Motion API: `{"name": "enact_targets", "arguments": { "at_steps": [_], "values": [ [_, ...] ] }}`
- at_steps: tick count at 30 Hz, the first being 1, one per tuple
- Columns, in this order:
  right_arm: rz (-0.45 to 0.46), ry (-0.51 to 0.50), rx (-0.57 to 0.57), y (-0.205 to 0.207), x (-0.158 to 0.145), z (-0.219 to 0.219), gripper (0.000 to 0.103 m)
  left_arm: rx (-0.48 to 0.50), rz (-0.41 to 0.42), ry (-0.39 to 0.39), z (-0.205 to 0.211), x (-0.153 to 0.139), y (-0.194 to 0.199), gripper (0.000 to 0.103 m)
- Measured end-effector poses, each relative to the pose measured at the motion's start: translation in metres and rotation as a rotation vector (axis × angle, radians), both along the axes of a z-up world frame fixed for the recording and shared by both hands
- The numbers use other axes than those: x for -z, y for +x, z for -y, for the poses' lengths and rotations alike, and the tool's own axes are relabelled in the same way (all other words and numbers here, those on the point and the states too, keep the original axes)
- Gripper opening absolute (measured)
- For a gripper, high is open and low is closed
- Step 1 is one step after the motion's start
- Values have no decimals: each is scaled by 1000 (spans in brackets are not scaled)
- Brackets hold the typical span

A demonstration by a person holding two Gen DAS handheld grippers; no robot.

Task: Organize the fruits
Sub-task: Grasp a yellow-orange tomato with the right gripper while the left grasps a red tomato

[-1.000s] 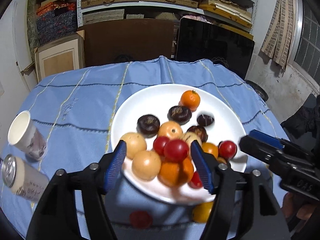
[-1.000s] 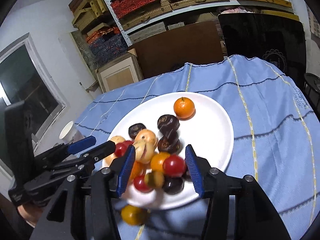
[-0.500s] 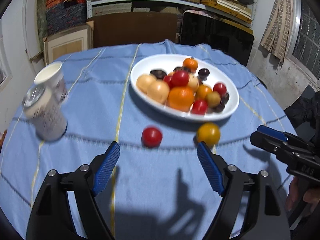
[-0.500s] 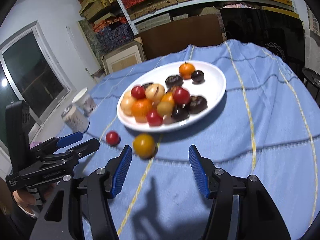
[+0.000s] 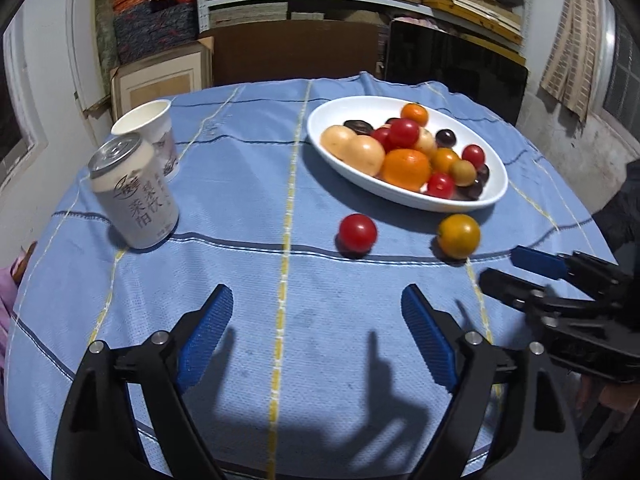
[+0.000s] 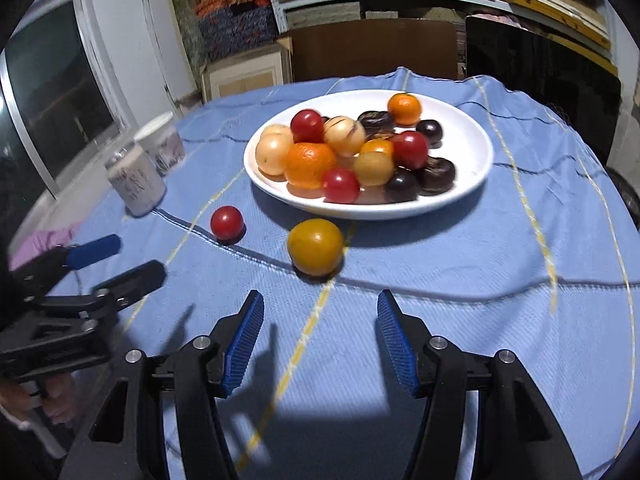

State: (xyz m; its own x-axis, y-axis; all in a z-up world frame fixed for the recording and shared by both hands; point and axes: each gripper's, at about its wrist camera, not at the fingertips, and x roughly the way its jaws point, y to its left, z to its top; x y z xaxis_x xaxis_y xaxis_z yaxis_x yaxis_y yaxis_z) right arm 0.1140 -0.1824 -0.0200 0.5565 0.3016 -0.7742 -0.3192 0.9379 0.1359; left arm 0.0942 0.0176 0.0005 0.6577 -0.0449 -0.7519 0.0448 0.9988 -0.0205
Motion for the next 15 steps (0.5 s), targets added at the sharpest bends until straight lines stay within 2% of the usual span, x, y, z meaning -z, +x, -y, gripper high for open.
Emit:
{"name": "enact_targets", "arguments": {
  "at_steps": [5,7,8,15],
  "values": [
    [-15,-46,15,29,10,-19,60,-26,-28,-12,-8,4,7,84],
    [-26,-71,20,35,15,-23,43,-29,-33,-10,-9,6,8,84],
    [-25,-66,22,35,14,-23,38,-29,-37,-6,-8,7,9,84],
    [-44,34,20,4,6,4,38,-16,-41,17,-1,15,12,84]
  ]
}}
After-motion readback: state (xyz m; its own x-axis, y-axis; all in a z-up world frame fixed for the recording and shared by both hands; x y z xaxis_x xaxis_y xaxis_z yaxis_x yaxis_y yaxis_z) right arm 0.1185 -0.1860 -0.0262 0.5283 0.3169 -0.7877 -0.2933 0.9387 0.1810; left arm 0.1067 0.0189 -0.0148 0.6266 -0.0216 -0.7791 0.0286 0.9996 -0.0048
